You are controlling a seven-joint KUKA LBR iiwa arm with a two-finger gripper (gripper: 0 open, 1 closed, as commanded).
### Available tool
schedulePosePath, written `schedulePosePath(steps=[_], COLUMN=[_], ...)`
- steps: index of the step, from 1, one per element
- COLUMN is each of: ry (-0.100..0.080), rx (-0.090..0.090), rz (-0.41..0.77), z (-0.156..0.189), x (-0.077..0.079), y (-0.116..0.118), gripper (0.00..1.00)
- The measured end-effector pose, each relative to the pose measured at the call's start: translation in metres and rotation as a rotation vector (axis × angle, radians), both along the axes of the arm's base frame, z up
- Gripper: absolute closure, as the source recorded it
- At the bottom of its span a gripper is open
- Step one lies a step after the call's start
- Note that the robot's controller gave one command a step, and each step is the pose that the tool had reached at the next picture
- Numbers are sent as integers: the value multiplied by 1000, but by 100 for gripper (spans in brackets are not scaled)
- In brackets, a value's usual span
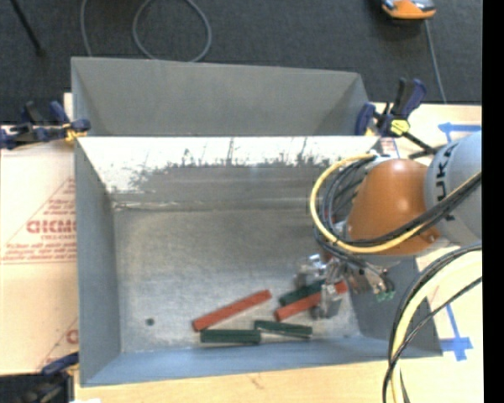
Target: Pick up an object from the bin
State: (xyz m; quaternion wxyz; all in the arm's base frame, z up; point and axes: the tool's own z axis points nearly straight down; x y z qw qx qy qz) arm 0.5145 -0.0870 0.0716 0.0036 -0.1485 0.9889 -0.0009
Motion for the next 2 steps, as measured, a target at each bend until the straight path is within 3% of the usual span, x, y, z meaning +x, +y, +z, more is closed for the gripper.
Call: schedulePosePath(steps=[1, 2], ry=[-3, -8], rx=[-1, 0], rz=[33, -68], z=[123, 254], x=[-4, 76], y=[22, 32], gripper=[100, 100])
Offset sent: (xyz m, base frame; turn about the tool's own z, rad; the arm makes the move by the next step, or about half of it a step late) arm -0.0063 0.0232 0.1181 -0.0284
